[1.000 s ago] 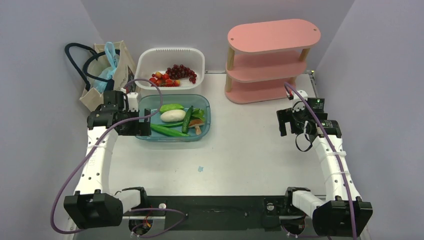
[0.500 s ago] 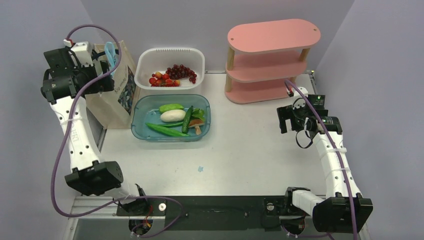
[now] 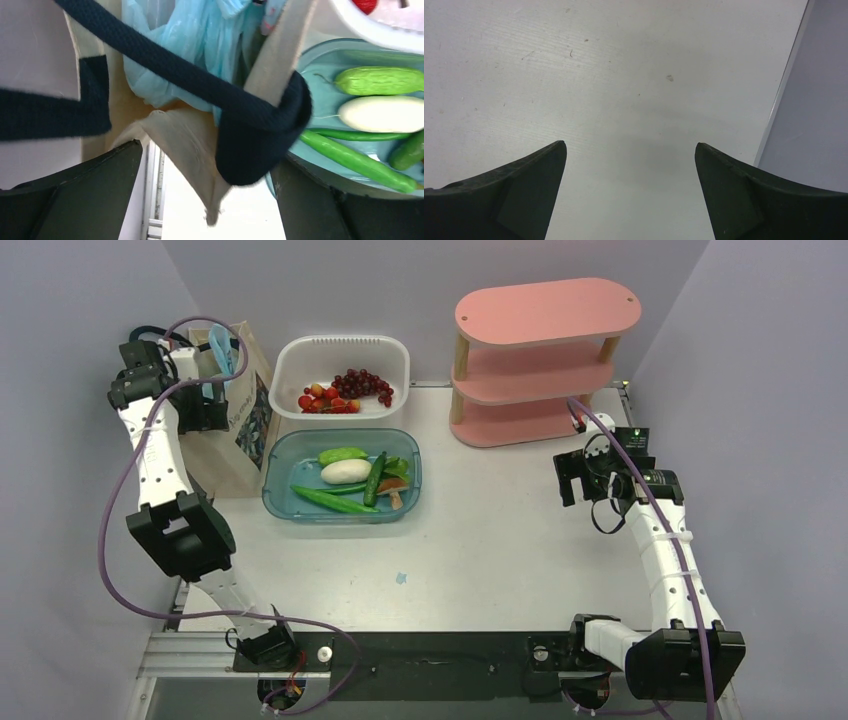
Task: Untie the knot of the grocery bags and take out the mixed food
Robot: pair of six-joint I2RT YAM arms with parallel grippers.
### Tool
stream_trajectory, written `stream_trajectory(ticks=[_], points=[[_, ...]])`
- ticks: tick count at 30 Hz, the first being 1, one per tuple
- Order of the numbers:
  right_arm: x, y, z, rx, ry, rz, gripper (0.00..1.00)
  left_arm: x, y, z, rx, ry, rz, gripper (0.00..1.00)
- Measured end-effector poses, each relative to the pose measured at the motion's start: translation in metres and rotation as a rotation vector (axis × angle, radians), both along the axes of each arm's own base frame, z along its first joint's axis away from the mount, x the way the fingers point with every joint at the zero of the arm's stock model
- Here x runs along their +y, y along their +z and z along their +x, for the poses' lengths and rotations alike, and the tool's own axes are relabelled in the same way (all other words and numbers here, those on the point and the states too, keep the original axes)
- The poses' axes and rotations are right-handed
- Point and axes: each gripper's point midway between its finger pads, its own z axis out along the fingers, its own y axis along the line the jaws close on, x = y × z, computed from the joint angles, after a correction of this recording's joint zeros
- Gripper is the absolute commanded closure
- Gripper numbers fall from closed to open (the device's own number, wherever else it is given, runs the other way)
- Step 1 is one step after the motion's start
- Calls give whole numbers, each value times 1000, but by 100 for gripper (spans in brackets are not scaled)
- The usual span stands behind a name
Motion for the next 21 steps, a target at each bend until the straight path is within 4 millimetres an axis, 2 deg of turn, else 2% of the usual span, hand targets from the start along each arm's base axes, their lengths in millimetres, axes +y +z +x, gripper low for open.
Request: stream_trajectory(ticks=[1,2,3,4,7,9,13,21], points=[[0,0,0,1,1,-1,3,4,-4,3,10,4,10,18],[0,0,0,1,1,-2,3,8,-9,5,22,6,20,24],[0,0,1,1,2,-2,3,10,-13,6,32,10,25,37],[0,1,2,1,2,-3,4,12,-17,6,46,10,32,43],[-1,2,3,1,3,-6,4,14,-24,3,68,5,32,95],[-1,2,3,2,3,-7,4,15,-26,-3,75,1,32,100],[-1,2,3,3,5,-9,5,11,-28,-24,83,-4,39,100],[-1,-4,4,23,6,-7,5,4,-5,-83,112,5,55,100]])
